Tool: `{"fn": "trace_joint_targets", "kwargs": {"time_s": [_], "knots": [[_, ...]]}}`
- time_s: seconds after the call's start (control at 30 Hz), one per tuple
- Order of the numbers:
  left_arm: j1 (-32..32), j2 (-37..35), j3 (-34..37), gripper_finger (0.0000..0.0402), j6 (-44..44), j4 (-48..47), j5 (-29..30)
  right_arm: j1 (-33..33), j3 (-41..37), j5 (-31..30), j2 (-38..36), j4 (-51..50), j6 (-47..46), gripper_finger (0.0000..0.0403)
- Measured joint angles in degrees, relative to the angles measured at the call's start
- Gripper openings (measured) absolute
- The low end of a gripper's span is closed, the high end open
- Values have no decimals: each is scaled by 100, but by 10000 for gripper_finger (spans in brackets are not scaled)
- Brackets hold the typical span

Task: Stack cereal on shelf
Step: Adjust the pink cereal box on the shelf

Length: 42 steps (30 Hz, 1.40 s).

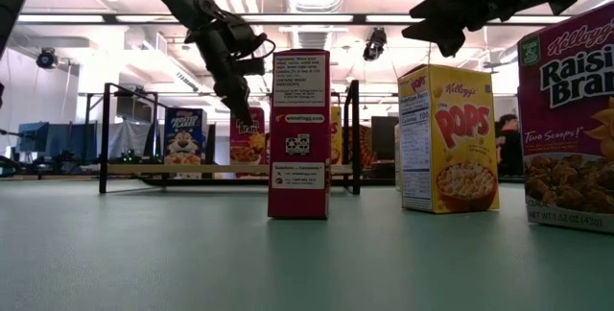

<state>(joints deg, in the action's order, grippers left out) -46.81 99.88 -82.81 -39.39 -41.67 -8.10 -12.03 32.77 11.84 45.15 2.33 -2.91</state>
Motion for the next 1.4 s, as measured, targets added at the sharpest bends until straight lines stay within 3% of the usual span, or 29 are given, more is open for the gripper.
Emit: {"fn": "trace_joint_targets", "kwargs": {"time_s": [0.33, 0.93, 1.4], "knots": [[39, -31, 0, 145, -58, -315, -402, 0, 2, 0, 0, 2, -3, 209], [140, -28, 0, 147, -473, -232, -268, 2, 2, 0, 0, 2, -5, 209], [138, -27, 0, 234, -366, -128, -181, 2, 2, 0, 0, -1, -9, 209]]}}
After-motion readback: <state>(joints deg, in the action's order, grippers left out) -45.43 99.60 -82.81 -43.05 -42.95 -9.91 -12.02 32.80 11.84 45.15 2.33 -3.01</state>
